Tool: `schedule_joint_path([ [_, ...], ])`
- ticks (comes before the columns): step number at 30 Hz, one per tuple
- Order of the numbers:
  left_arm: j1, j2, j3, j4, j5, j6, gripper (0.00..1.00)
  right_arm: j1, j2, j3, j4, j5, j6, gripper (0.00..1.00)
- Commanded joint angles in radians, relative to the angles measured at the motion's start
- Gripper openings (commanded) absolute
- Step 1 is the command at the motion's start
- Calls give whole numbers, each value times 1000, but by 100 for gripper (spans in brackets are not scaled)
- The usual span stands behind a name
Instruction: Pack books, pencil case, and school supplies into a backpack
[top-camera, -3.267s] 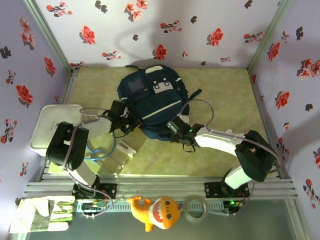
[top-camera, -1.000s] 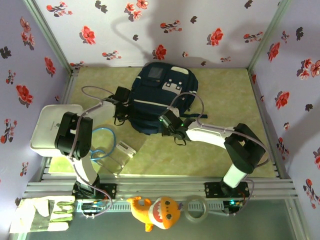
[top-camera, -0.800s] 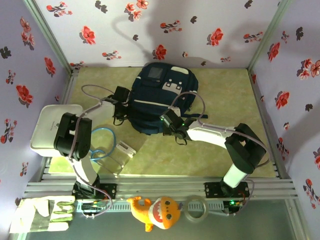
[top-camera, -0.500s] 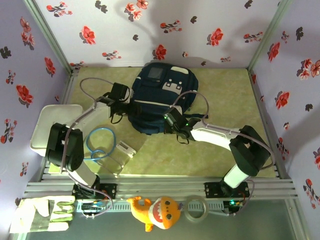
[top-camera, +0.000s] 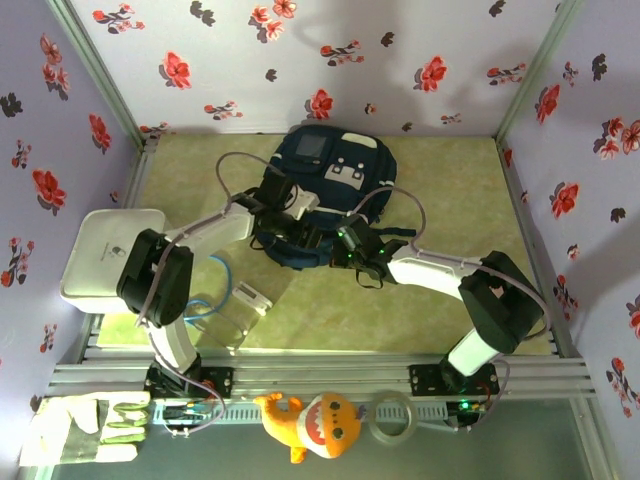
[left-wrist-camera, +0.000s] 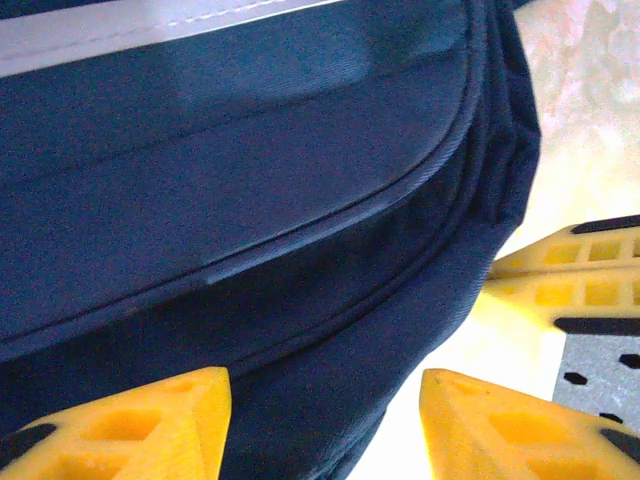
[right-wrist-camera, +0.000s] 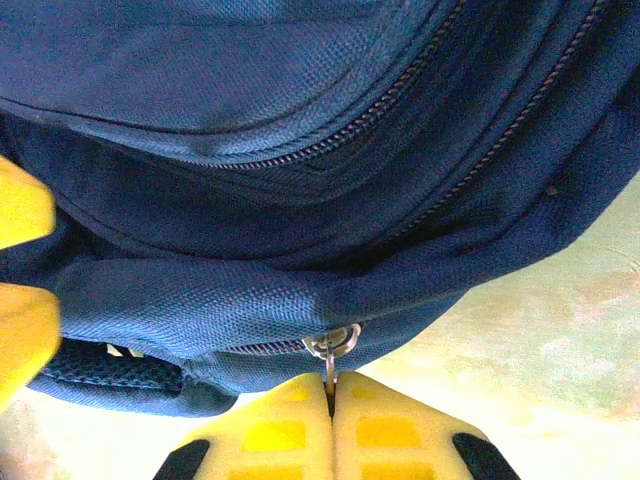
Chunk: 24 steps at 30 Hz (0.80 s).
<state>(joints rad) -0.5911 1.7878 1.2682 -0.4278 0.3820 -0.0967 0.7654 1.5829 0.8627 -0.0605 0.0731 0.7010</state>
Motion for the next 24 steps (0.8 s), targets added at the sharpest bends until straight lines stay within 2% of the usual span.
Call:
schedule_joint_path([
  [1,-15,27,37,-10,57,58,50,-7,-28,-11,34,-21,29,0],
  [9,-28,55,37,2,95,142,45,-12,-34,-22,44,-32,33,0],
  [17,-27,97,67,-25,101,247,31,-20,-43,-30,38,-23,37,0],
  [24,-11,77,80,-58,98,285,2,-34,-63,-44,-9,50,40,0],
])
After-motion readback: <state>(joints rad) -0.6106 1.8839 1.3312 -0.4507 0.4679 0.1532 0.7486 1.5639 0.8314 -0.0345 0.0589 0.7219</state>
